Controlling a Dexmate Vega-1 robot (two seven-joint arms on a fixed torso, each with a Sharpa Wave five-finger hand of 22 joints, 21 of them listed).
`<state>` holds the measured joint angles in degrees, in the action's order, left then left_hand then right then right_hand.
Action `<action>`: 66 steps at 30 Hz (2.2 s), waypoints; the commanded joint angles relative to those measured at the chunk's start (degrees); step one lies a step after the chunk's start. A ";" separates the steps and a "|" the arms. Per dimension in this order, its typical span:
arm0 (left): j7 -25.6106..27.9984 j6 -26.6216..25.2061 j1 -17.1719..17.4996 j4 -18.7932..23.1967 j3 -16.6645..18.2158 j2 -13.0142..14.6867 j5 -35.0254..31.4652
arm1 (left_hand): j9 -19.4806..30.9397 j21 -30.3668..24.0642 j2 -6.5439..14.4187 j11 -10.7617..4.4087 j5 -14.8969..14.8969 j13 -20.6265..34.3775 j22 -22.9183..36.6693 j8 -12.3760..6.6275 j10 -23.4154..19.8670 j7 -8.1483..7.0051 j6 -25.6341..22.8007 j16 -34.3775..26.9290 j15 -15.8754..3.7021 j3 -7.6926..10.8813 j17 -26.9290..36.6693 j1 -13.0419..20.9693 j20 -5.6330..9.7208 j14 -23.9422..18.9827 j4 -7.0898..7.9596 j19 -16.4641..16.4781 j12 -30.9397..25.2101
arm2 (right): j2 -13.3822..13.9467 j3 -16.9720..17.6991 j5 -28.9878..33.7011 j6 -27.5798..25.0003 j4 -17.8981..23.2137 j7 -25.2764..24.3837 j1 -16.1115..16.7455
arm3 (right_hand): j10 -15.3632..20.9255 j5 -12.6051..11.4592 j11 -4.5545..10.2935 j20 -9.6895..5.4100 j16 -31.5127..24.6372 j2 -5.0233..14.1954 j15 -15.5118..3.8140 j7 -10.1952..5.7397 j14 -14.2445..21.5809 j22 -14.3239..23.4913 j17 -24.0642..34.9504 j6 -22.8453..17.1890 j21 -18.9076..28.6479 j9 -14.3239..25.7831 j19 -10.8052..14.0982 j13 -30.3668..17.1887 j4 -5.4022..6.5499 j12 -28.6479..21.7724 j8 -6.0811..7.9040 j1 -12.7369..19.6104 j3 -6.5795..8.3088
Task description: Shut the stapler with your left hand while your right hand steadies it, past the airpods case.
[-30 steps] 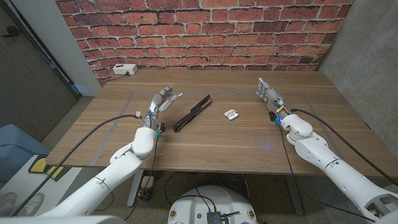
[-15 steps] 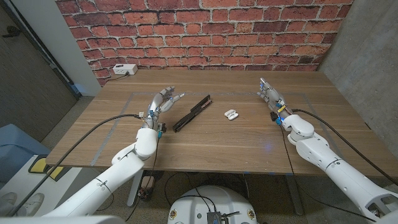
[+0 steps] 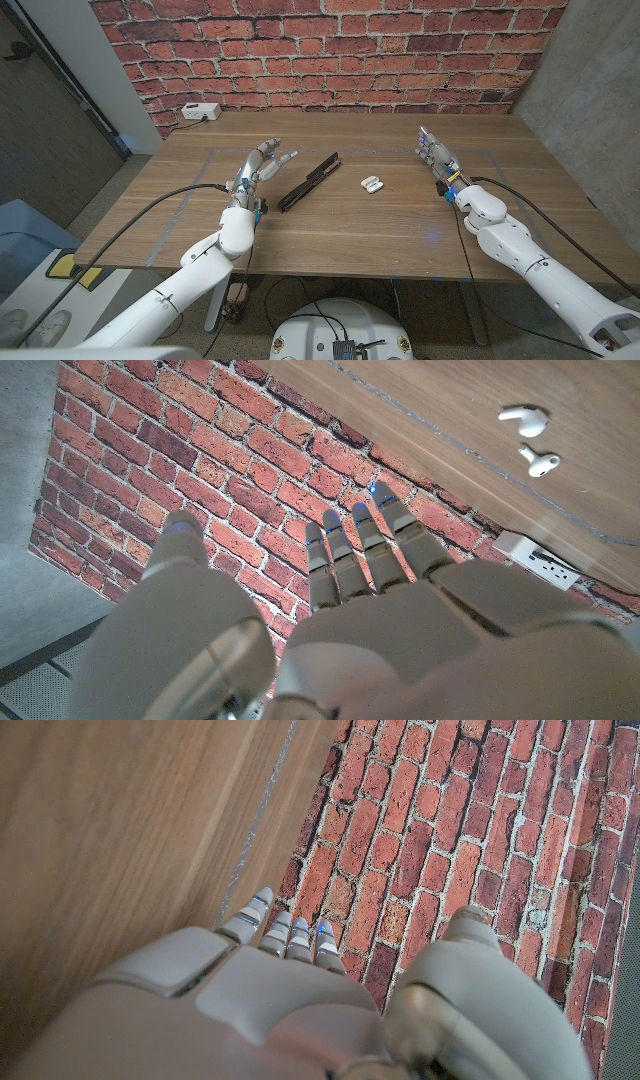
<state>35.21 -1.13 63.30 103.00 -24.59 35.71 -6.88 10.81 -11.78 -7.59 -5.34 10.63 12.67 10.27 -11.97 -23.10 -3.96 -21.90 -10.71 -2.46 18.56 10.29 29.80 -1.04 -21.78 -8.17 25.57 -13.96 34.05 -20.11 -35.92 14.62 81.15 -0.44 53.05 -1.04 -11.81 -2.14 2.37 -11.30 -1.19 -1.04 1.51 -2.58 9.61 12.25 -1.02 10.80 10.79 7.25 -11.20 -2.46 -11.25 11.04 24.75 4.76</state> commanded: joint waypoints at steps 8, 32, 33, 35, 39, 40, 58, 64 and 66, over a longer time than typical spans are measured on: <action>2.05 -3.74 1.37 3.09 -0.67 0.28 -4.15 | 0.36 0.17 0.95 0.78 0.32 0.26 0.05 -0.27 -0.33 0.83 -1.04 -0.12 -4.47 -0.07 0.02 1.05 0.45 -0.42 0.05 -0.05 -0.10 | 0.31 0.52 -0.46 0.92 -0.61 0.60 0.84 | 0.26 0.19 -0.01 -0.23 -0.29 0.47 0.14 -0.04 -0.05 0.19 -0.13 -0.23 0.03 0.15 -0.10 -0.04 -0.60 -0.03 0.28 0.53 -0.01; 4.13 -9.97 0.90 4.58 -3.27 -1.00 -9.57 | 0.76 -0.18 2.58 -0.70 -0.01 0.82 0.04 -0.50 -1.81 -0.29 -2.55 -0.71 -5.31 0.69 -0.01 4.45 0.46 -2.08 -0.60 1.54 -0.59 | 0.02 0.91 -1.33 1.57 -2.62 1.58 0.65 | 0.20 0.30 0.10 -0.41 -0.37 0.69 0.02 -0.11 -0.10 0.18 -0.32 -0.21 0.07 0.16 -0.06 -0.04 -0.92 -0.06 0.25 0.71 -0.04; 4.08 -9.99 0.86 4.62 -3.33 -0.95 -9.61 | 0.76 -0.19 2.56 -0.77 -0.02 0.82 0.04 -0.49 -1.83 -0.26 -2.54 -0.72 -5.34 0.67 -0.01 4.45 0.43 -2.13 -0.60 1.59 -0.59 | 0.03 0.95 -1.39 1.53 -2.61 1.57 0.69 | 0.21 0.31 0.11 -0.43 -0.38 0.69 0.02 -0.09 -0.07 0.18 -0.32 -0.19 0.07 0.16 -0.04 -0.04 -0.93 -0.07 0.24 0.71 -0.04; 4.00 -10.62 0.73 4.93 -3.60 -0.74 -10.25 | 0.77 -0.19 2.50 -0.78 -0.06 0.83 0.04 -0.47 -1.77 -0.26 -2.55 -0.72 -5.37 0.59 -0.02 4.45 0.42 -2.21 -0.57 1.63 -0.55 | 0.18 0.98 -1.41 1.60 -2.68 1.80 0.71 | 0.20 0.31 0.04 -0.38 -0.38 0.70 0.04 -0.05 -0.09 0.18 -0.33 -0.19 0.07 0.16 -0.05 -0.04 -0.95 -0.07 0.24 0.71 -0.05; 3.75 -12.72 0.66 5.96 -3.99 -0.40 -11.47 | 0.85 -0.09 2.41 -1.25 -0.19 0.99 0.06 -0.69 -2.86 -0.18 -3.28 -0.84 -5.50 0.30 0.00 4.36 0.40 -2.71 -0.38 1.52 -0.97 | 0.29 1.19 -1.34 2.03 -2.79 1.74 0.92 | 0.19 0.35 0.02 0.67 -0.40 0.73 0.05 -0.08 -0.10 0.17 -0.37 -0.20 0.12 0.16 0.08 -0.04 -1.01 -0.08 0.24 0.70 -0.09; 3.71 -12.79 0.66 6.09 -4.05 -0.25 -11.64 | 0.87 -0.06 2.39 -1.18 -0.21 1.05 0.06 -0.74 -3.18 -0.25 -3.46 -0.90 -5.70 0.23 -0.01 4.35 0.35 -2.96 -0.34 1.48 -1.10 | 0.28 1.22 -1.37 2.13 -2.92 1.82 0.92 | 0.23 0.35 0.10 0.73 -0.41 0.73 0.06 -0.09 -0.09 0.17 -0.37 -0.21 0.12 0.16 0.10 -0.04 -1.02 -0.09 0.25 0.70 -0.09; 1.94 -19.47 1.69 10.32 -4.66 2.26 -15.21 | 1.06 0.05 2.96 -1.68 0.16 1.55 0.07 -1.11 -4.36 -0.89 -5.13 -1.10 -6.62 0.07 0.00 5.02 0.62 -4.70 -0.15 1.49 -1.48 | 0.52 1.48 -1.44 2.50 -2.09 1.61 1.78 | 0.30 0.41 0.20 0.02 -0.46 0.86 -0.06 -0.16 -0.10 0.17 -0.45 -0.25 0.02 0.16 -0.18 -0.04 -1.19 -0.14 0.25 0.72 -0.15; 1.00 -21.26 1.82 11.54 -4.86 3.36 -16.42 | 1.10 0.05 3.68 -1.94 0.22 1.64 0.06 -0.95 -4.20 -0.78 -4.93 -0.96 -6.67 0.61 -0.04 6.39 0.71 -4.70 -0.55 1.56 -1.36 | 0.35 1.36 -1.27 2.62 -1.87 1.34 1.95 | 0.23 0.43 0.20 0.10 -0.49 0.90 0.00 -0.09 -0.07 0.17 -0.47 -0.29 0.04 0.16 -0.15 -0.04 -1.26 -0.12 0.26 0.71 -0.18; 0.82 -21.69 1.86 11.80 -4.88 3.60 -16.70 | 1.12 0.09 4.25 -2.08 0.14 1.71 0.05 -0.75 -4.01 -0.98 -4.55 -0.74 -6.62 1.07 -0.06 7.54 0.70 -4.36 -0.86 1.52 -1.24 | 0.29 1.28 -1.20 2.59 -1.82 1.29 1.92 | 0.23 0.43 0.26 0.03 -0.49 0.91 -0.06 -0.10 -0.08 0.17 -0.48 -0.31 0.02 0.16 -0.19 -0.03 -1.28 -0.12 0.27 0.72 -0.18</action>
<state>37.35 -19.42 64.81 112.58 -29.05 37.65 -21.48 11.60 -11.61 -3.49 -6.97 10.63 14.22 10.23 -12.81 -27.01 -4.68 -26.52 -11.53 -2.55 19.14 10.14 36.06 -0.42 -26.02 -8.75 26.62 -15.08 34.43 -18.71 -37.37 17.00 78.88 1.28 54.66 -1.03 -11.35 -2.15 2.67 -11.30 -0.65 -1.03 1.53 -2.57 9.62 11.72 -1.01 10.80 10.79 6.95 -11.20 -3.39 -11.25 11.04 25.28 4.29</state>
